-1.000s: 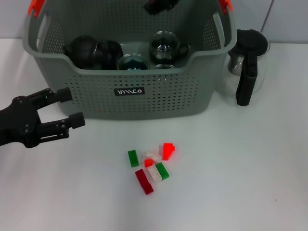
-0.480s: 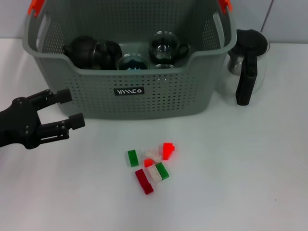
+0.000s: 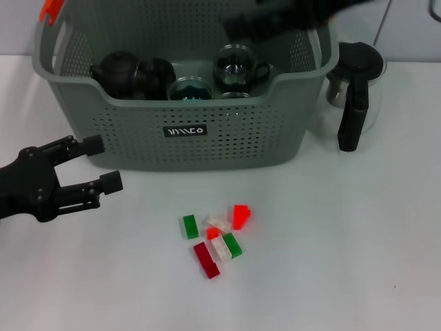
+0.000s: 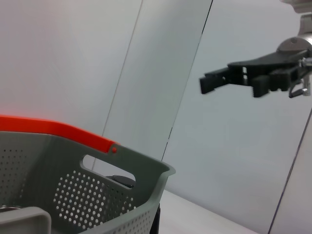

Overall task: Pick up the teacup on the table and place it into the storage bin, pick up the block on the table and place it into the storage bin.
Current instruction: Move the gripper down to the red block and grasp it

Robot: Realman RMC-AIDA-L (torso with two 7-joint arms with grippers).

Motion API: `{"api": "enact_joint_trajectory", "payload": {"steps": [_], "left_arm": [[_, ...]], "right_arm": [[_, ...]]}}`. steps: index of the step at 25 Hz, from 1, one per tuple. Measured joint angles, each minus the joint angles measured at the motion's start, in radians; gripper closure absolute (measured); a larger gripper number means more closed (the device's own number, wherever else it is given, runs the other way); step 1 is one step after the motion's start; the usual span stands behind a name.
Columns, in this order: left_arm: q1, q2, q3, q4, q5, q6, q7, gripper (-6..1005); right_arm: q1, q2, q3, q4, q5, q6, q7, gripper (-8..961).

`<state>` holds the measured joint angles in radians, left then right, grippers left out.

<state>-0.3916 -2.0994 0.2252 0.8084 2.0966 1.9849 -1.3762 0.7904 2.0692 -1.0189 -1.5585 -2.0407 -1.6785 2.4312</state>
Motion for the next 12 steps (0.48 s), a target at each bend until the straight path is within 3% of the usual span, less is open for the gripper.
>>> {"api": "enact_joint_trajectory", "payload": {"steps": [6,12], "left_arm": [[0.006,-0.009,0.000,-0.004,0.000,0.001,0.010,120],[0.009,-0.018,0.006,-0.012,0.000,0.001,0.036,122]], "right_arm": [[-0.040,-0.002,0.034,0.004,0.001,-0.064,-0.035,85],[-0.041,0.009,-0.025,0.026,-0.170,-0.128,-0.047,95]]}}
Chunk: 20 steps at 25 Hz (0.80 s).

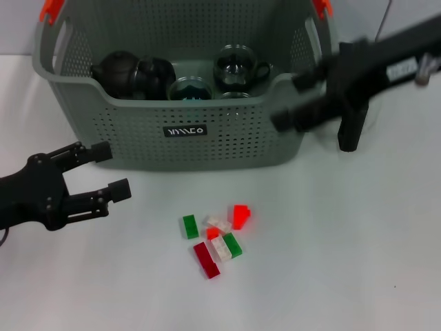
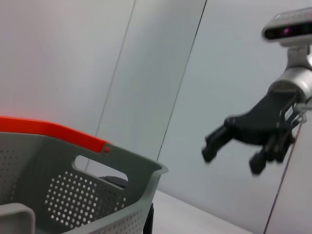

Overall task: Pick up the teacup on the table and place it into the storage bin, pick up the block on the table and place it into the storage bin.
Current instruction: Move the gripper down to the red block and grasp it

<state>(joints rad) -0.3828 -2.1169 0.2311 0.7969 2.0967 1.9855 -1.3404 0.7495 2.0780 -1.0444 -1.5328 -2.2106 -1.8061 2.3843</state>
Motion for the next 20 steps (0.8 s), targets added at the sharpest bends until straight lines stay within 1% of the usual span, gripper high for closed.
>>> {"api": "enact_joint_trajectory", "payload": {"steps": [3,6,8,16,20], "left_arm": [[-0.005,0.000,0.006,-0.003,-0.001,0.000,0.007,122],[-0.011,0.000,0.007,-0.008,-0.002,0.000,0.008,122],[-0.014,0.000,0.009,-0.009,-0.001,0.000,0.008,122],[-0.012,0.000,0.020,-0.010,0.000,-0.009,0.015,121],[-0.011,-0.001,0.021,-0.011,-0.001,-0.010,0.024,122]], "right_arm": [[0.003,0.016,-0.051,0.023,-0.064,-0.026,0.014,103],[0.006,0.017,-0.114,0.066,-0.093,-0.027,0.048,110],[0.015,0.017,-0.137,0.107,-0.113,-0.022,0.071,116],[0.083,0.015,-0.143,0.297,-0.197,0.018,0.166,136],[0.142,0.017,-0.146,0.400,-0.232,0.043,0.188,147]]}}
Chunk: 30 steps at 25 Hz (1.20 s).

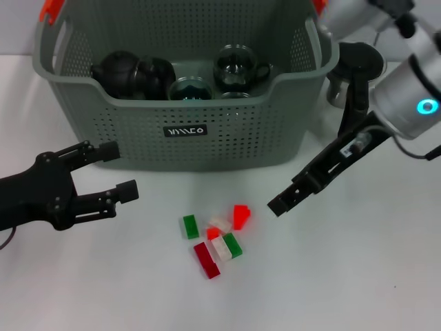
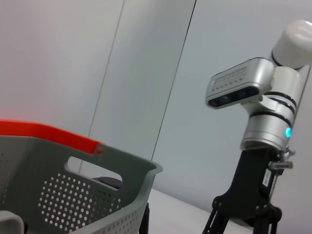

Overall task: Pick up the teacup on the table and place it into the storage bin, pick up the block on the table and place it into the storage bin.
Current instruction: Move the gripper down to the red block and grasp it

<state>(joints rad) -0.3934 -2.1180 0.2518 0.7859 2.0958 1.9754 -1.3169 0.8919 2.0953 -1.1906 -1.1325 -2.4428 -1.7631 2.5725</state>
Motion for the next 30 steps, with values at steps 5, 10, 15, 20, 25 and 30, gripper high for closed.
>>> {"api": "enact_joint_trajectory", "payload": {"steps": [5,10,15,20,25,30], "left_arm": [[-0.001,0.000,0.000,-0.002,0.001,-0.005,0.012,121],[0.000,0.000,0.000,-0.002,0.001,-0.010,0.023,121],[-0.003,0.001,0.000,-0.002,0.003,-0.018,0.027,121],[-0.001,0.001,0.001,-0.002,0.003,-0.020,0.035,122],[0.001,0.000,0.003,-0.004,0.003,-0.021,0.035,122],[-0.002,0.000,0.003,-0.010,0.003,-0.026,0.035,122]], "right_arm": [[0.057,0.000,-0.005,0.124,-0.040,0.067,0.029,150],[0.094,0.003,-0.038,0.228,-0.052,0.147,0.032,148],[0.097,0.007,-0.119,0.236,-0.044,0.210,0.050,148],[0.111,0.007,-0.164,0.235,-0.042,0.223,0.051,148],[0.115,0.008,-0.182,0.236,-0.042,0.227,0.039,147],[0.116,0.008,-0.195,0.255,-0.041,0.261,0.039,147]]}}
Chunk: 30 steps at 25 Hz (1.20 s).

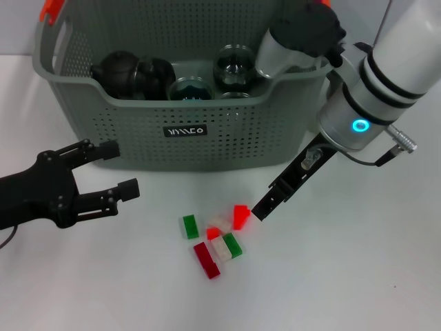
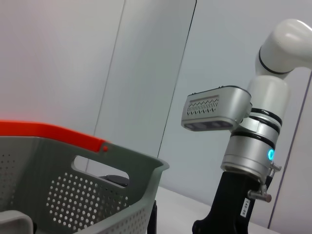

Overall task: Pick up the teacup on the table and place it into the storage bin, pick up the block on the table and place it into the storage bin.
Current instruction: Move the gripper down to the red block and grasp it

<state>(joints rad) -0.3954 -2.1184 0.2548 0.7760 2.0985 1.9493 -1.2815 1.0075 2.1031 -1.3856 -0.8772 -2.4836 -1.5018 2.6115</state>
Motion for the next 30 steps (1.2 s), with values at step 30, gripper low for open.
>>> {"api": "enact_joint_trajectory", "payload": {"steps": [30], "left_arm": [[-0.007,0.010,-0.010,-0.002,-0.030,-0.057,0.008,122]], "right_arm": [[0.021,-0.002,0.008,0.167,0.155,0.099,0.384,148]]}}
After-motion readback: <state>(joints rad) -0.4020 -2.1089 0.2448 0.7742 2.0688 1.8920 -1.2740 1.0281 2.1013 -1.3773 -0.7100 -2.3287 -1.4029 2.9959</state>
